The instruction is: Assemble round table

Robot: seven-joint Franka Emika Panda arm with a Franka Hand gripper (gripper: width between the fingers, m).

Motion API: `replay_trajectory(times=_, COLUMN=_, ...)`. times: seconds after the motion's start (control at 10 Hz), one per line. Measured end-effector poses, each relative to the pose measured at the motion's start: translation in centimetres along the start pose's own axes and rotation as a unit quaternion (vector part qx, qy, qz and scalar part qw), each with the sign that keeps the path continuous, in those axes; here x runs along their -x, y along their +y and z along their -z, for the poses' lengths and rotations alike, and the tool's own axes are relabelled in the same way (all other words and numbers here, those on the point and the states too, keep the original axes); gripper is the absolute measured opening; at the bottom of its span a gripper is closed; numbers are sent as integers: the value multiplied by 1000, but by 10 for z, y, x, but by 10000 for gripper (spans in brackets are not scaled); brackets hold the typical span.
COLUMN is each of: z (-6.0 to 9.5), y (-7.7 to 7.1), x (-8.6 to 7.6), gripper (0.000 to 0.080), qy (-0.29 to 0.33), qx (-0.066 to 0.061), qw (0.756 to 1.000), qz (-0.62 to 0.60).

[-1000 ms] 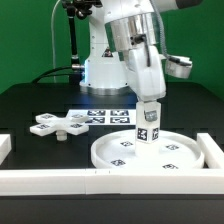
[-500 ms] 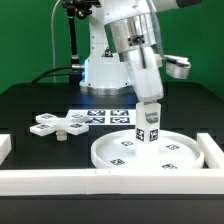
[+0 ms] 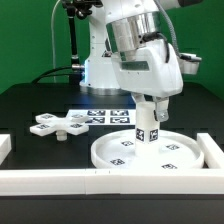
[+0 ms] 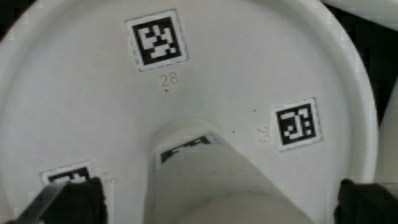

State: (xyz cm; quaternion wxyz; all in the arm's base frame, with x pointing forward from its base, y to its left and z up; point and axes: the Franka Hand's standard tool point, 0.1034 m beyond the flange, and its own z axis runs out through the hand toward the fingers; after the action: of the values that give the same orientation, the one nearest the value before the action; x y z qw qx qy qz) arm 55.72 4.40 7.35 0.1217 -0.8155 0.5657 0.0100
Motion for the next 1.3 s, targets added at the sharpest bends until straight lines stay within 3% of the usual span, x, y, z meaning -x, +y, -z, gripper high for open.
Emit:
replay_trajectory(times=0.2, z=0, y=0, x=0, gripper=649, qy=0, qx=0, qw=997, qz=78)
replay_trajectory(times=0.3, z=1, y=0, x=-1, gripper=649, qy=3, qx=7, qw=988, qz=152)
replay_trajectory(times=0.6, z=3, y=-8, x=4, gripper=649, qy=20, qx=32, qw=941, qz=336)
replay_trajectory(times=1.1, z=2, y=-7, x=4, gripper=649, qy=17, qx=39, qw=871, qz=489)
replay_trajectory(times=1.3, z=4, y=-8, x=-2, gripper=649, qy=23, qx=53, qw=791, qz=609)
